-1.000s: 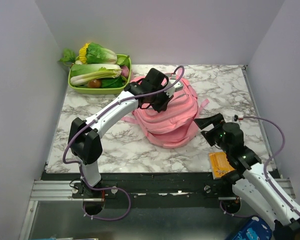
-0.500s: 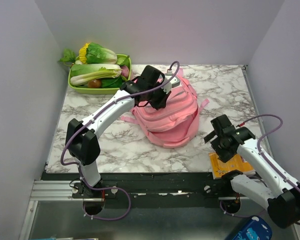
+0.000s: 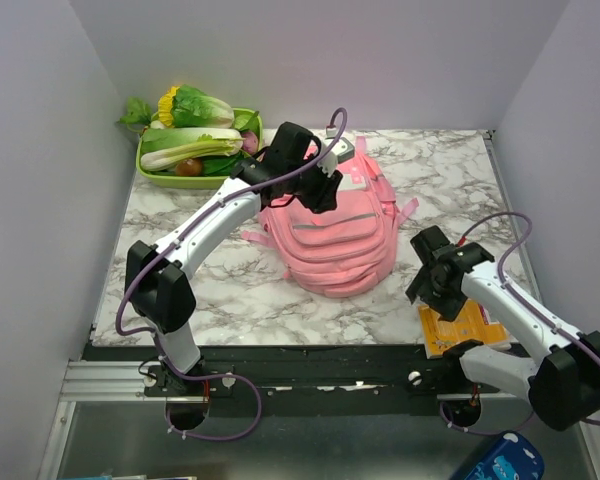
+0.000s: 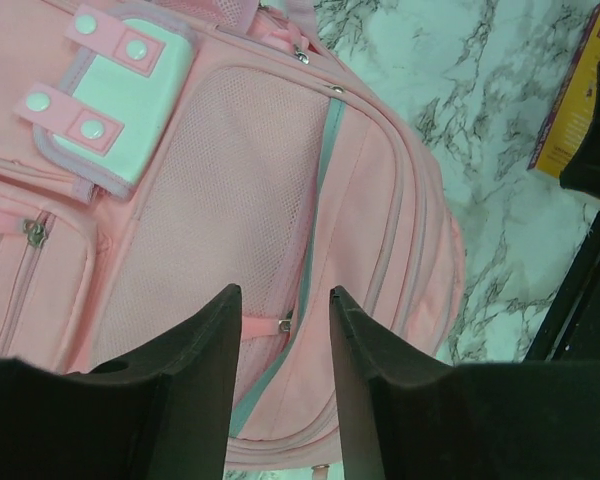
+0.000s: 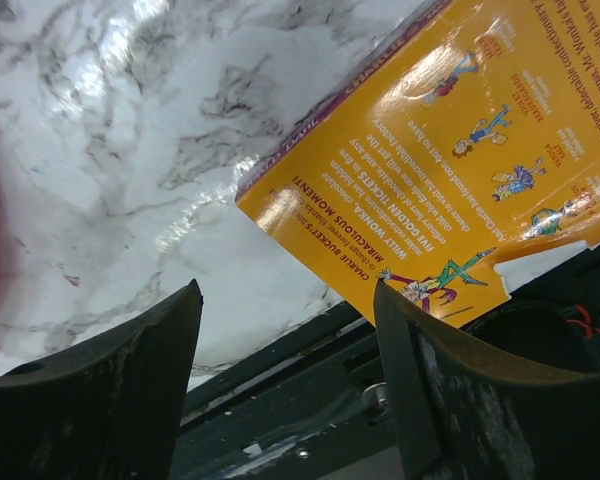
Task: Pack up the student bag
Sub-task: Move the book to the center of the board.
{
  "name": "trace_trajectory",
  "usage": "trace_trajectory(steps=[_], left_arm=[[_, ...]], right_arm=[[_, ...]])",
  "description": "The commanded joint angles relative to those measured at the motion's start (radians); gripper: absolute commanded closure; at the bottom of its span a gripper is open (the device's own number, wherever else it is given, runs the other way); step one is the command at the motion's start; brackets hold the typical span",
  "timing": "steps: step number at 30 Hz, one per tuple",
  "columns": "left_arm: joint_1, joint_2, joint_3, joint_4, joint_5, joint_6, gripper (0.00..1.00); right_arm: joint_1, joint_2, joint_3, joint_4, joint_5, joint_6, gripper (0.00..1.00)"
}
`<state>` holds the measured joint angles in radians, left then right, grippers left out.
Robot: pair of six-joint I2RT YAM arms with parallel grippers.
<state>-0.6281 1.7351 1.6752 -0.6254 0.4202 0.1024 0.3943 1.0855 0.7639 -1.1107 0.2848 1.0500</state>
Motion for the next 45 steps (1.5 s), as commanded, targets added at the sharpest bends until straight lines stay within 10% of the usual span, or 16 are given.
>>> trace_trajectory(steps=[1,23,32,37,45], left_arm=[[0.005,-0.049,0.011,0.029,0.038,-0.02,0.5],[0.056,-0.103,-0.012,0.021,0.084,-0.013,0.45],[-0.03,-0.037,0.046,-0.002,0.132,-0.023,0.43],[-0.142,0.02,0.04,0.023,0.175,-0.03,0.42],[-0.284,0.257,0.156,0.012,0.328,-0.036,0.4]], right_arm=[[0.038,0.039,-0.032,0.005,-0.067,-0.079,0.23],[0.248,0.169,-0.101,-0.014,0.01,0.285,0.27],[0.168,-0.243,-0.027,-0.137,0.188,0.622,0.0],[-0.052,-0.41,-0.078,-0.016,0.229,0.488,0.04],[-0.156,-0.208,0.264,0.051,0.448,0.289,0.0]])
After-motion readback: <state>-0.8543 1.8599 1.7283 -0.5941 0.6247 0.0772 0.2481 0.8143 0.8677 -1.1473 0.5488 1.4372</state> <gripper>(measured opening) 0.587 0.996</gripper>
